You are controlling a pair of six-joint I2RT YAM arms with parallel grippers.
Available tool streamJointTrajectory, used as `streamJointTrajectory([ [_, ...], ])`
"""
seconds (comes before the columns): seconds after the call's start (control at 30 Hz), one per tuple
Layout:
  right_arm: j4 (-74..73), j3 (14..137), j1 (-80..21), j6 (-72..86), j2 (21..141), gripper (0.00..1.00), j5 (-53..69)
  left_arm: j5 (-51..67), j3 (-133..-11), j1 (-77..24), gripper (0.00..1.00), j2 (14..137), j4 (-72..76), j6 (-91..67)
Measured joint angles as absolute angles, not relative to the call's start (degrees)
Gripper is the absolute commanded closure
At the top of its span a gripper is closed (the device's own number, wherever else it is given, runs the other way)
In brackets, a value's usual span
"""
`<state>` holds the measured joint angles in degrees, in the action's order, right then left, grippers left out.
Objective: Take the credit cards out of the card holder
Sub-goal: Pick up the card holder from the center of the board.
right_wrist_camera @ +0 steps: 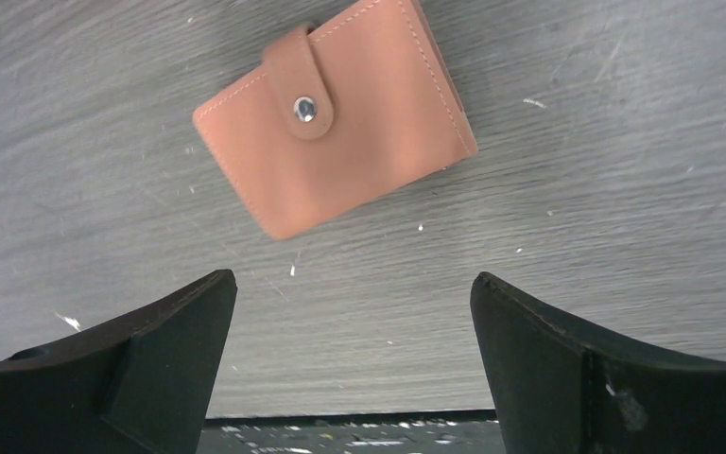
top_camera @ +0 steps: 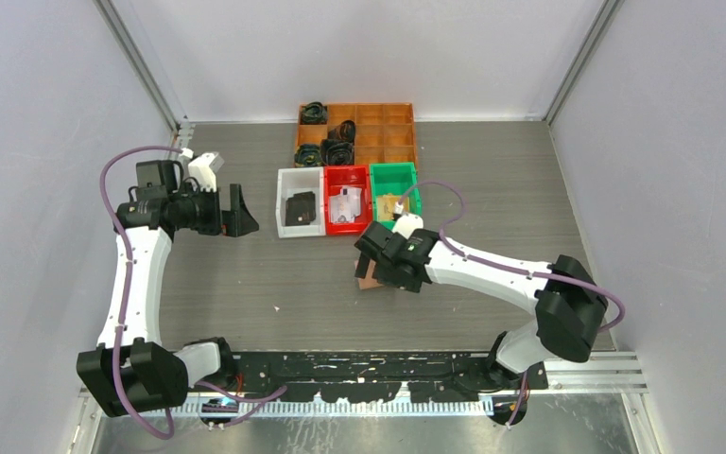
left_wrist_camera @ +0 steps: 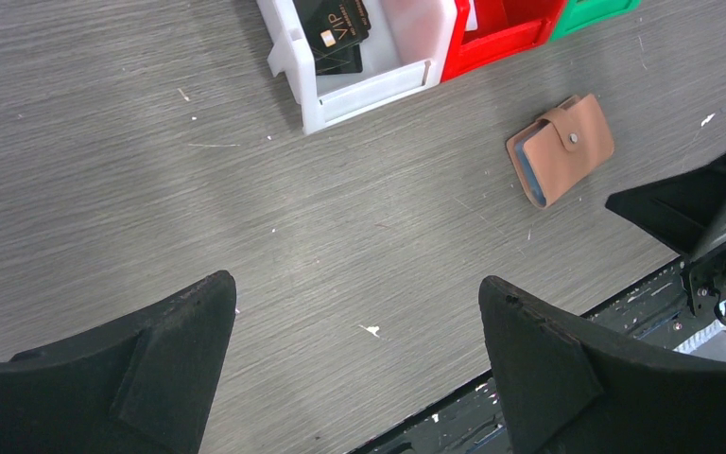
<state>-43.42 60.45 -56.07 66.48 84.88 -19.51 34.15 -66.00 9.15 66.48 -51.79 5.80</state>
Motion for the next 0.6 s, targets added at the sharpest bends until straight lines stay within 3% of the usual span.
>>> streamJointTrajectory([
  [0.3,-43.3,60.0,-55.8,90.9,90.1,0.01,-25.0,34.2,-66.4,9.1,0.0,65.4,-52.3,6.2],
  [0.6,-41.5,62.2,-54.6,100.4,96.4,0.01,-27.9,34.2,-66.4,9.1,0.0,64.8,-52.8,6.5],
])
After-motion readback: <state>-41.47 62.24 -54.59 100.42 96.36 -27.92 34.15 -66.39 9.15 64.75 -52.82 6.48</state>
